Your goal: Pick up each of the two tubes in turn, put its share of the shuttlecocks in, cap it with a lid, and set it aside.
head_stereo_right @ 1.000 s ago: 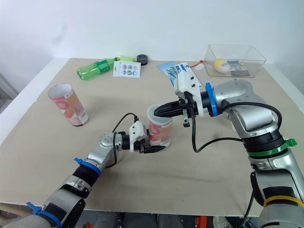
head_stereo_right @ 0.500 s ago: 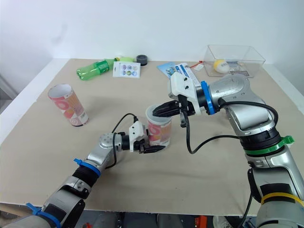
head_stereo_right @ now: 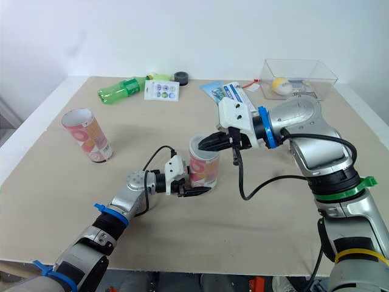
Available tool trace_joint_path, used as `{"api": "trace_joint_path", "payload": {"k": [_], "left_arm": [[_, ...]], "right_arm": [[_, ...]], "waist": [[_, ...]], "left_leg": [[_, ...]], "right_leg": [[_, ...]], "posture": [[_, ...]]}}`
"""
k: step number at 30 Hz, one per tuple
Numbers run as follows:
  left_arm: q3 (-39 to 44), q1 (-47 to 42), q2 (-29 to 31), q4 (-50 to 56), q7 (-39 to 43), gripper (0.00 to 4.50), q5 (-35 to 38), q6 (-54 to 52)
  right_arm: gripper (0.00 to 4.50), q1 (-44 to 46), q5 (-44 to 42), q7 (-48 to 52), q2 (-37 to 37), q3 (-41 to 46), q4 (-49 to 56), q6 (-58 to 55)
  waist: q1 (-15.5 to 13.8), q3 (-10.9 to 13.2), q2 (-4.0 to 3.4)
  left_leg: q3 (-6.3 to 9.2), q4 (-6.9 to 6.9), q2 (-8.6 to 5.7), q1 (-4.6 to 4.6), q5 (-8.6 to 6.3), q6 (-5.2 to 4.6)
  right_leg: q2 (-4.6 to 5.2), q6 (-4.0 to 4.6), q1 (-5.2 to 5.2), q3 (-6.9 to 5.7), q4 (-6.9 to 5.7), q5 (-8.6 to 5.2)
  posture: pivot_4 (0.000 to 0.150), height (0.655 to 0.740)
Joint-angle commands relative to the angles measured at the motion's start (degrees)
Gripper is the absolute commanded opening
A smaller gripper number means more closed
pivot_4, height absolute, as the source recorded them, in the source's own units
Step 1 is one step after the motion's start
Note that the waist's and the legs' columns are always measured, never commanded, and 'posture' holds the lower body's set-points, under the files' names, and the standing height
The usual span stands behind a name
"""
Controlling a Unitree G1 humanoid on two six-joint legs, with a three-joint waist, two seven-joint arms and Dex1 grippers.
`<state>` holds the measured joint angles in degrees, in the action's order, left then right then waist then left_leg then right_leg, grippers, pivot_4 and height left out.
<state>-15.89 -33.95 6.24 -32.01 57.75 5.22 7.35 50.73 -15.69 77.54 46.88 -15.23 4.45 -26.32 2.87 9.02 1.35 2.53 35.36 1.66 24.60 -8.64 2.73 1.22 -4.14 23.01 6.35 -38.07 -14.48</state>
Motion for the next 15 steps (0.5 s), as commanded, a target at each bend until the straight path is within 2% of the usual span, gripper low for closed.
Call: {"api": "trace_joint_path", "payload": {"k": [1,15], "left_arm": [[-0.64,1.62,1.36,-1.73,-0.12,3.04,-1.4,-1.93],[-0.52,1.41,1.1,-2.34,-0.33,3.04,-1.49,-1.75]], "right_arm": [[0.1,-1.71,3.28,2.04,0.81,-4.02,-0.32,-0.18],[0.1,-0.65,5.76,2.61,-3.05,-5.41,-1.53,1.21]], "waist": [[0.0,-0.06,0.06],[0.06,-0.19,0.17]], "left_leg": [[0.0,-0.01,0.0,-0.03,-0.01,0.02],[-0.02,-0.06,0.01,-0.13,-0.05,0.08]], "right_leg": [[0.0,0.01,0.01,0.0,0.01,-0.01],[0.02,0.04,0.0,-0.01,0.03,-0.05]], "posture": [[0.15,0.74],[0.15,0.74]]}}
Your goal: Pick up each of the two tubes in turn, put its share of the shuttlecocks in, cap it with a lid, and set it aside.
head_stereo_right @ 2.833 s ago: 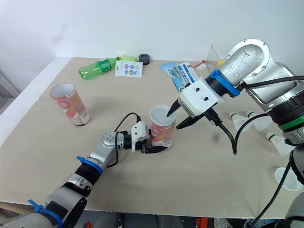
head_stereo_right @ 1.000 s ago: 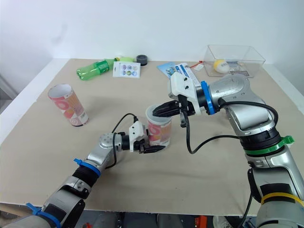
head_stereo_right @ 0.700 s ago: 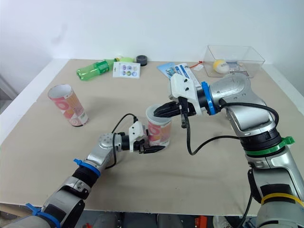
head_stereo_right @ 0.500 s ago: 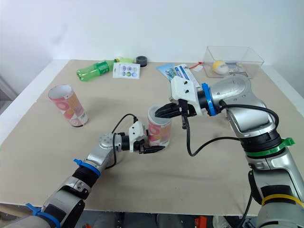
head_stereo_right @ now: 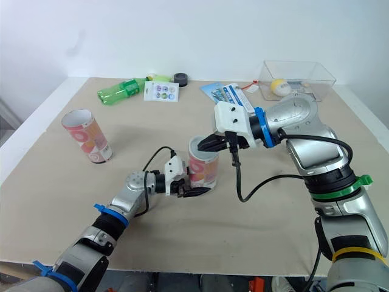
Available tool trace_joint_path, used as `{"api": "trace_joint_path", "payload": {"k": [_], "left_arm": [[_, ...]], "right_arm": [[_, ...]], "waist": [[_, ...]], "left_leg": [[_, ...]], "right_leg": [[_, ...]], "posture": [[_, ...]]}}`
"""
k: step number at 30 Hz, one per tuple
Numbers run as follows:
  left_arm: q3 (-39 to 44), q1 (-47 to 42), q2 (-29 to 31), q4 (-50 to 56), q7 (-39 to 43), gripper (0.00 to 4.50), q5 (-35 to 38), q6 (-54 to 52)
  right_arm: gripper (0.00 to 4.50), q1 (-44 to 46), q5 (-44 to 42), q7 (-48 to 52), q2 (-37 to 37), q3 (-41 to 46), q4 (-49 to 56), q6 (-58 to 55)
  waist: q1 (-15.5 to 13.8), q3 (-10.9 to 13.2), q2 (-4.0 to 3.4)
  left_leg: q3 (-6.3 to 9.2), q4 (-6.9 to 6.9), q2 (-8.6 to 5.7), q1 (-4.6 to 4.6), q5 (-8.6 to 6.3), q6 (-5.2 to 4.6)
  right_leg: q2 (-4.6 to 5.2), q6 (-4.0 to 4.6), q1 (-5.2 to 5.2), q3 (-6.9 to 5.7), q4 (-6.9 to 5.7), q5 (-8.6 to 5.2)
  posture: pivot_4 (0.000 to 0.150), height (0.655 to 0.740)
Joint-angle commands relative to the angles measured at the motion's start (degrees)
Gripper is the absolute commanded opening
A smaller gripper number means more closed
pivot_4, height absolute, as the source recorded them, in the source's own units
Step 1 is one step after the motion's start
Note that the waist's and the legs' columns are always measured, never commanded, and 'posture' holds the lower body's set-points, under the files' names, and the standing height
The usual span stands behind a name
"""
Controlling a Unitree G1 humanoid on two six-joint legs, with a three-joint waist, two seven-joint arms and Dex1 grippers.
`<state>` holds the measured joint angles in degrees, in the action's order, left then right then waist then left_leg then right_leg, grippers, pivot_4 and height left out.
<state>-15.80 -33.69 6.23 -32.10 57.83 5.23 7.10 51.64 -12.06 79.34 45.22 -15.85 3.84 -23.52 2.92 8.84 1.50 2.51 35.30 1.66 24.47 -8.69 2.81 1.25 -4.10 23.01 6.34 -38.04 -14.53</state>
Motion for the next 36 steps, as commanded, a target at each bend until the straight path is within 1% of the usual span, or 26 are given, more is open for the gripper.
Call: {"api": "trace_joint_path", "payload": {"k": [1,6,14,22,27,30,34,36], "left_arm": [[-0.58,1.13,1.07,-2.3,-0.46,3.04,-1.51,-1.46],[-0.5,1.08,0.88,-2.38,-0.7,3.04,-1.57,-1.33],[-0.43,1.06,0.47,-2.41,-0.86,3.04,-1.54,-1.01],[-0.45,1.08,0.57,-2.22,-1.31,3.04,-1.56,-0.81],[-0.41,1.35,0.89,-1.76,-1.21,3.04,-1.54,-0.63],[-0.55,1.61,1.15,-1.44,-1.03,3.04,-1.59,-0.57],[-0.68,1.74,1.44,-1.15,-0.81,3.04,-1.6,-0.65],[-0.79,1.64,1.63,-1.08,-0.56,3.04,-1.6,-0.77]], "right_arm": [[0.1,-1.68,2.21,0.8,-1.63,-4.97,-0.89,-2.46],[0.1,-1.82,4.69,1.74,-1.7,-6.85,-1.78,-2.96],[0.1,0.88,11.31,3.78,-2.48,-10.92,-6.69,4.86],[0.1,1.05,11.85,6.61,-3.94,-11.29,-7.66,5.29],[0.1,1.64,4.27,7.42,-6.41,-5.89,-7.62,-2.45],[0.1,2.94,-1.27,7.96,-6.83,-0.89,-7.67,-8.01],[0.1,2.6,-6.2,9.3,-4.02,3.73,-6.65,-11.68],[0.1,1.46,-8.26,9.91,-2.05,6.1,-6.15,-11.86]], "waist": [[0.02,-0.03,0.03],[0.03,-0.15,0.09],[0.19,-0.39,0.17],[0.21,-0.58,0.23],[0.21,-0.69,0.28],[0.21,-0.63,0.27],[-0.05,-0.4,0.1],[-0.18,-0.32,0.02]], "left_leg": [[0.01,0.0,0.01,-0.02,0.0,0.0],[0.01,-0.01,0.01,-0.11,-0.11,0.18],[-0.01,0.0,0.0,-0.29,-0.2,0.31],[-0.01,0.0,-0.01,-0.33,-0.22,0.35],[0.01,0.0,0.01,-0.35,-0.28,0.44],[0.0,-0.02,0.0,-0.29,-0.28,0.44],[0.0,-0.06,-0.02,-0.02,-0.29,0.45],[0.01,-0.07,-0.03,0.32,-0.25,0.38]], "right_leg": [[0.0,0.0,-0.01,0.0,0.0,0.0],[0.01,0.01,-0.04,0.0,0.0,0.0],[0.11,0.01,-0.05,-0.01,0.01,0.0],[0.19,0.02,-0.03,-0.04,0.06,0.0],[0.19,0.02,-0.03,-0.05,0.06,0.0],[0.21,0.03,0.03,-0.04,0.06,0.0],[0.19,0.06,0.23,-0.05,0.06,0.01],[0.16,0.04,0.31,-0.05,0.06,-0.03]], "posture": [[0.15,0.74],[0.15,0.74],[0.15,0.74],[0.15,0.74],[0.15,0.74],[0.15,0.74],[0.15,0.74],[0.15,0.74]]}}
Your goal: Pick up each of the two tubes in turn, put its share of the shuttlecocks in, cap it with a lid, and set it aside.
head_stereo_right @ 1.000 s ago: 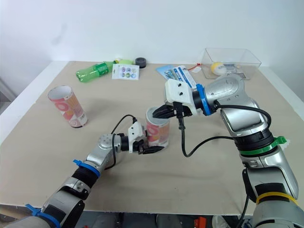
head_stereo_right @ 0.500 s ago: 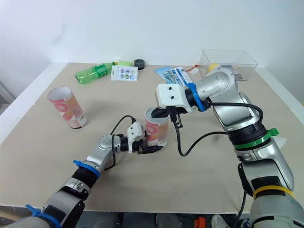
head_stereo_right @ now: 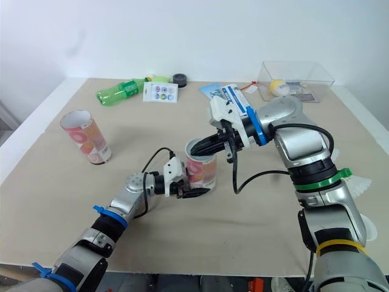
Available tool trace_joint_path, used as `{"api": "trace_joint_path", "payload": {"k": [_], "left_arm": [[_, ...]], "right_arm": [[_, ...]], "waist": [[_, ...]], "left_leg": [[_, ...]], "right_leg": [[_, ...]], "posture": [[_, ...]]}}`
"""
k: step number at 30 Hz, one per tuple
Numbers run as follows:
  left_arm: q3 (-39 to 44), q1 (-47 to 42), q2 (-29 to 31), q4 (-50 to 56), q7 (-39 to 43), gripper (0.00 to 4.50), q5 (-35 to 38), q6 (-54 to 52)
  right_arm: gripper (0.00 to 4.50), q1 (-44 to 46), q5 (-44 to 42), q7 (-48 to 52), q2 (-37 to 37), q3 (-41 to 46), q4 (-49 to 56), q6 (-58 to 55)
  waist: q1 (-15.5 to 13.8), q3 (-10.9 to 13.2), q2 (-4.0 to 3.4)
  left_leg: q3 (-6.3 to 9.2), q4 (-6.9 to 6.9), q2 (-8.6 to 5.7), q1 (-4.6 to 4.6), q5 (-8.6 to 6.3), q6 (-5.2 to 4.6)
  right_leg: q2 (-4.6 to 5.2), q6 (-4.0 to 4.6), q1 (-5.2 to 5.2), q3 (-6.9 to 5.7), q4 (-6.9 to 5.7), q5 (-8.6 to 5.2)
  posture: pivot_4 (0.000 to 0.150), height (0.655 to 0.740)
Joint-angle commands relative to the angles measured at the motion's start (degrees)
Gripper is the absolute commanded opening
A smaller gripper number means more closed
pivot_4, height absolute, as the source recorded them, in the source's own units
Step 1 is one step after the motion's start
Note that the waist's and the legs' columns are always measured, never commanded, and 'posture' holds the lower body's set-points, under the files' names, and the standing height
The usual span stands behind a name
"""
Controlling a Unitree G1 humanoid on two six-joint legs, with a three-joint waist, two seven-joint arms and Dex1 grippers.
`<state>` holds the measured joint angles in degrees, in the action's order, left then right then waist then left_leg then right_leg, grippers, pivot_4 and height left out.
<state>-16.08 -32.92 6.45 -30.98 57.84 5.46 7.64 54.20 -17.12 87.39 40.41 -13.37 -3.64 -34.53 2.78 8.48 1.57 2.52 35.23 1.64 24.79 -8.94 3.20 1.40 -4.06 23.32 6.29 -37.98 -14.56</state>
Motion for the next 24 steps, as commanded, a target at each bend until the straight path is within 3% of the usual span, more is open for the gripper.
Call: {"api": "trace_joint_path", "payload": {"k": [1,4,9,13,16,17,18,20,22,23,24], "left_arm": [[-0.59,0.85,1.51,-2.17,-0.47,3.04,-1.82,-1.35],[-0.79,0.68,1.72,-2.01,-0.34,3.04,-1.68,-1.56],[-0.94,0.42,2.04,-2.02,0.26,3.04,-1.57,-1.55],[-0.9,0.36,2.03,-1.85,0.44,3.04,-1.5,-1.26],[-0.68,0.31,1.88,-1.56,0.32,3.04,-1.38,-0.98],[-0.65,0.31,1.79,-1.37,0.27,3.04,-1.32,-0.93],[-0.59,0.33,1.68,-1.11,0.19,3.04,-1.22,-0.96],[-0.4,0.52,1.43,-0.46,0.16,3.04,-0.81,-1.18],[-0.28,0.67,1.4,-0.08,0.02,3.82,-0.72,-0.81],[-0.21,0.77,1.39,0.11,-0.1,3.92,-0.68,-0.72],[-0.07,0.88,1.38,0.41,-0.18,4.34,-0.49,-0.74]], "right_arm": [[0.1,-1.49,-4.04,1.84,3.43,4.53,1.45,-0.87],[0.1,-1.92,-5.88,-0.26,4.49,7.72,0.71,-0.06],[0.1,-3.25,-10.83,-8.64,5.82,21.79,-3.85,2.15],[0.1,-10.28,-14.54,-14.02,5.54,28.9,0.86,0.85],[1.07,-18.14,-17.21,-18.23,3.53,31.64,7.65,0.05],[1.2,-21.17,-17.76,-19.5,2.54,32.02,10.22,0.31],[1.81,-23.97,-18.19,-20.72,1.58,32.13,12.55,0.54],[2.58,-29.43,-18.44,-23.07,-0.67,31.77,16.13,1.43],[3.48,-34.45,-16.51,-25.04,-2.73,30.5,17.31,4.4],[3.68,-36.41,-15.65,-25.14,-3.25,29.78,17.59,5.99],[4.08,-38.18,-15.03,-25.34,-3.71,29.08,17.55,7.02]], "waist": [[-0.05,0.06,-0.06],[-0.08,0.26,-0.14],[-0.07,0.46,0.01],[0.03,0.47,0.04],[0.11,0.5,-0.01],[0.03,0.51,-0.02],[0.08,0.53,-0.01],[0.07,0.54,-0.05],[0.07,0.57,-0.01],[0.07,0.58,-0.03],[-0.01,0.58,-0.02]], "left_leg": [[0.05,0.0,-0.01,0.17,0.01,-0.02],[0.1,0.0,-0.05,0.24,-0.05,-0.06],[0.11,0.02,-0.07,0.25,-0.05,-0.07],[0.1,0.0,-0.06,0.22,-0.06,-0.08],[0.1,-0.02,-0.04,0.21,-0.06,-0.09],[0.11,-0.03,-0.04,0.21,-0.05,-0.1],[0.17,-0.04,-0.05,0.2,-0.04,-0.12],[0.15,-0.02,-0.04,0.22,-0.03,-0.12],[0.16,-0.01,-0.04,0.23,-0.03,-0.12],[0.16,-0.01,-0.04,0.23,-0.03,-0.12],[0.13,0.02,-0.05,0.23,-0.03,-0.12]], "right_leg": [[-0.03,-0.07,0.09,-0.01,0.0,-0.06],[-0.05,-0.14,0.09,-0.01,0.01,-0.17],[-0.05,-0.17,0.07,0.0,0.02,-0.17],[-0.06,-0.15,0.05,0.0,0.04,-0.18],[-0.11,-0.16,0.04,0.04,0.04,-0.18],[-0.11,-0.17,0.03,0.04,0.04,-0.17],[-0.14,-0.19,-0.01,0.03,0.04,-0.18],[-0.15,-0.2,0.02,0.04,0.04,-0.15],[-0.16,-0.2,0.01,0.04,0.04,-0.15],[-0.16,-0.21,0.01,0.04,0.04,-0.15],[-0.14,-0.22,0.01,0.05,0.04,-0.14]], "posture": [[0.15,0.74],[0.15,0.74],[0.15,0.74],[0.15,0.74],[0.15,0.74],[0.15,0.74],[0.15,0.74],[0.15,0.74],[0.15,0.74],[0.15,0.74],[0.15,0.74]]}}
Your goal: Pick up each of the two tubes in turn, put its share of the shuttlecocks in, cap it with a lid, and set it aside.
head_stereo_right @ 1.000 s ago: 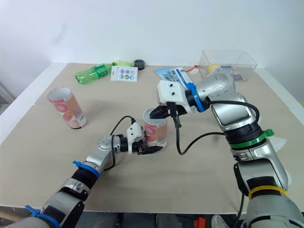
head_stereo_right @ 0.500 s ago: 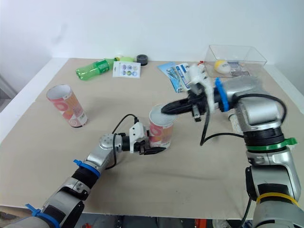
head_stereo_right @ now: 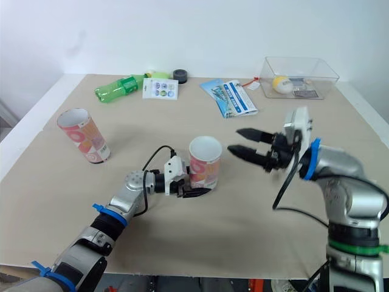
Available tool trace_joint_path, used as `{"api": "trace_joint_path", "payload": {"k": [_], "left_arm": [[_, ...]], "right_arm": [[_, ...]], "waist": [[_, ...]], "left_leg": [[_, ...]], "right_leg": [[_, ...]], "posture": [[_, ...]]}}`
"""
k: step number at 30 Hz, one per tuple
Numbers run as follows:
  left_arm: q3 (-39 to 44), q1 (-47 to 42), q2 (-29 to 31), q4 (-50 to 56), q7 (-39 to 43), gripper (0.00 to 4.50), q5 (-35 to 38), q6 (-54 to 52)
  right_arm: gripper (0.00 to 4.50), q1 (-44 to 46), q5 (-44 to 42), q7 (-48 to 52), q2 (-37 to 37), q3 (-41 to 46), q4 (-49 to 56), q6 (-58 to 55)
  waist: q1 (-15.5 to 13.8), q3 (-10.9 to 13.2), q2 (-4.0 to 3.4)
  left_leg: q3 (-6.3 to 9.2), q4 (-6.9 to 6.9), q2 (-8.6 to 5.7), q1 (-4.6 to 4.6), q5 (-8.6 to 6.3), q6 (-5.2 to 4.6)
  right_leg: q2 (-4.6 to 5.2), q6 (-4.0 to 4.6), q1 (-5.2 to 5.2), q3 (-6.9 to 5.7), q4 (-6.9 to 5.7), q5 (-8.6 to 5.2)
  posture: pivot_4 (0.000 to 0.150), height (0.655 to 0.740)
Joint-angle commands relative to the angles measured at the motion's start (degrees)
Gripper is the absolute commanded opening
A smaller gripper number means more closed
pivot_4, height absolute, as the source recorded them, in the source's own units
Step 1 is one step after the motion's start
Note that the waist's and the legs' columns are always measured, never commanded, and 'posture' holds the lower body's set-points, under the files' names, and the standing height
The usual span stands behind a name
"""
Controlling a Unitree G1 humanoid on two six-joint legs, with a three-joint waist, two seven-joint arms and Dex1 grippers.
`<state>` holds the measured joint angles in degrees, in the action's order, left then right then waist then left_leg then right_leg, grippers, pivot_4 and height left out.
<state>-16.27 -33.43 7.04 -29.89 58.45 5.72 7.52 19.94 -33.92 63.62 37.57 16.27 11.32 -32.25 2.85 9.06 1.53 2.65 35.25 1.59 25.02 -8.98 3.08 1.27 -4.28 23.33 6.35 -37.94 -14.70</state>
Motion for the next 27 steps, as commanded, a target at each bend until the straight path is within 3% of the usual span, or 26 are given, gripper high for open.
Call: {"api": "trace_joint_path", "payload": {"k": [1,12,27], "left_arm": [[0.28,1.49,0.84,-0.29,-0.88,4.5,-0.53,-0.78],[0.91,3.05,3.07,4.22,0.32,4.5,0.77,-1.02],[3.38,13.02,12.34,22.7,0.56,4.5,4.63,-6.66]], "right_arm": [[4.47,-5.7,2.25,-1.5,-1.28,-1.41,2.42,5.81],[4.47,-11.56,6.78,0.79,-1.98,-8.47,-4.15,14.54],[4.47,-6.29,14.93,-0.26,-8.22,-18.05,-16.34,27.26]], "waist": [[-0.07,0.01,0.01],[0.08,0.05,-0.01],[0.07,0.43,-0.15]], "left_leg": [[0.02,0.0,-0.01,-0.01,0.0,0.0],[0.01,-0.05,0.02,-0.03,0.0,0.0],[0.01,-0.36,0.08,-0.13,0.0,0.01]], "right_leg": [[0.0,0.0,-0.02,0.0,0.0,-0.01],[-0.04,0.05,0.01,0.01,0.0,-0.02],[-0.1,0.08,0.02,0.01,0.0,-0.07]], "posture": [[0.15,0.74],[0.15,0.74],[0.15,0.74]]}}
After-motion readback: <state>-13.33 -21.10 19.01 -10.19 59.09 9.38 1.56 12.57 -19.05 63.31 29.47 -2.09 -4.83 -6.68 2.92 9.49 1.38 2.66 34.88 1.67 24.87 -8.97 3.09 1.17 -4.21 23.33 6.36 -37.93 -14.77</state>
